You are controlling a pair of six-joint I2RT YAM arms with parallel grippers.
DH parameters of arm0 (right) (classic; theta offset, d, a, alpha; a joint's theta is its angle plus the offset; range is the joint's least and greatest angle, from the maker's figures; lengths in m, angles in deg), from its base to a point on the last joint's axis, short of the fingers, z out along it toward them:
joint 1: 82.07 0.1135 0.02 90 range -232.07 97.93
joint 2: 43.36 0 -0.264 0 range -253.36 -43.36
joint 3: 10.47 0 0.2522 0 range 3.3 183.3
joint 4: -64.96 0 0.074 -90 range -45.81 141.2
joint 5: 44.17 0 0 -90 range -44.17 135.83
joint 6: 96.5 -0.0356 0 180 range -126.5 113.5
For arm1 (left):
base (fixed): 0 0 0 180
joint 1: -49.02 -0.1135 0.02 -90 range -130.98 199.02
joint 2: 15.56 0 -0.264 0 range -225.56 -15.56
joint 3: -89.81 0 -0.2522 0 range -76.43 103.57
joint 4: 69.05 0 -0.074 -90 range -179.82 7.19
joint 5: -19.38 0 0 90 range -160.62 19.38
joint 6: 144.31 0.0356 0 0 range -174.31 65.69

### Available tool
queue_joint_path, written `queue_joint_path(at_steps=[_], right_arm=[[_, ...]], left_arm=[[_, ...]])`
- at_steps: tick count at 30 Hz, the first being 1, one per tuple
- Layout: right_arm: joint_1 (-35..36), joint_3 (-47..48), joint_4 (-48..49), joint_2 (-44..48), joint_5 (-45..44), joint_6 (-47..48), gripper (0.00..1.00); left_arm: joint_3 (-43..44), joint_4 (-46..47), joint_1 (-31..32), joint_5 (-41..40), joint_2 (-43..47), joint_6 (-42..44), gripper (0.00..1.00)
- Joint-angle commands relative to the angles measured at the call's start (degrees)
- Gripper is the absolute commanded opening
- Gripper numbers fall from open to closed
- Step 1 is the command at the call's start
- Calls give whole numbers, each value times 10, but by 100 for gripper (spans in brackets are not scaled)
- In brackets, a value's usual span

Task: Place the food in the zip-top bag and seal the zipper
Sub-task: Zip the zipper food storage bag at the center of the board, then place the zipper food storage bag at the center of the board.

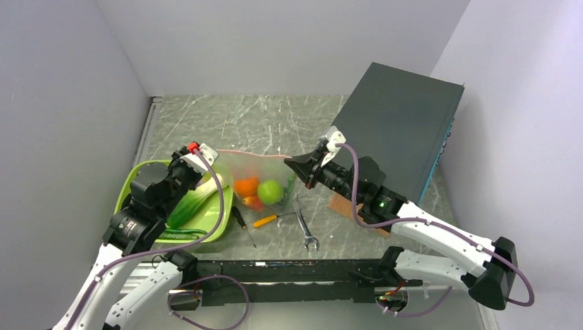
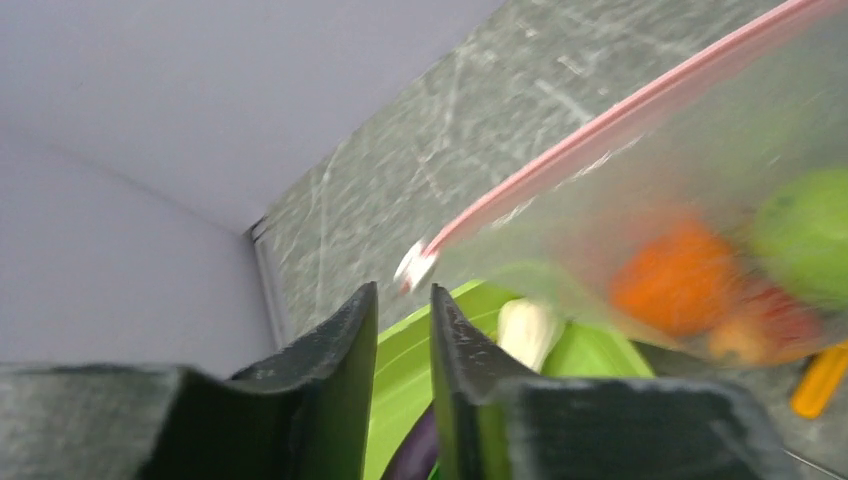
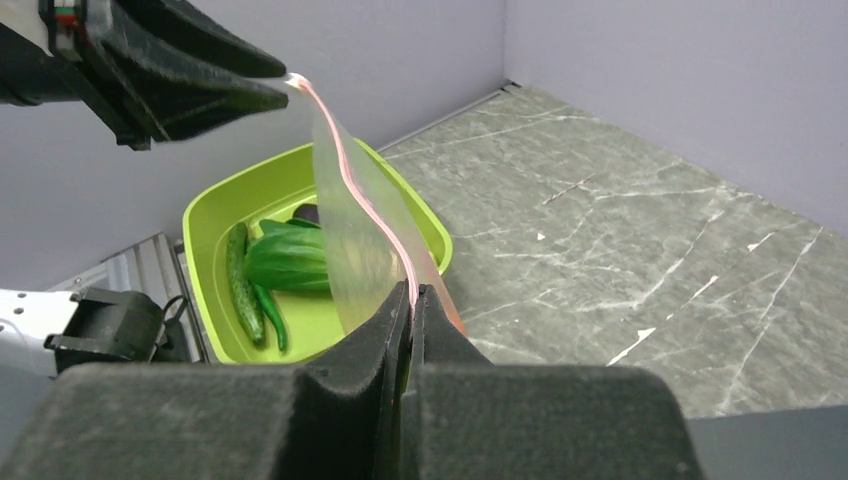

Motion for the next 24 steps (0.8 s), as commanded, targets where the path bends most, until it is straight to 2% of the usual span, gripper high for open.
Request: queue_joint_path(at_steps=[1,2,6,9,12,16,24], right_arm=[[-7,63,23,-13,8,8,0],[-4,72,25,-22,10,9,0],[11,133,7,-76,7,20,0],[26,188,-8,-124,-18,28,0],[28,258,-23,-179,-56,26,0],[26,401,-79,-284,-107,35,0],[-36,593,-133,-447,-145,74,0]], left_arm=[[31,-7,-11,-98,8,-27,43],[38,-14,-10,-102,7,-42,52],[94,-65,-11,-130,1,-125,74],[141,-106,-11,-148,4,-204,85],[175,-132,-10,-164,23,-262,89],[194,-148,-10,-166,71,-339,92],[213,-174,-11,-153,134,-388,92]])
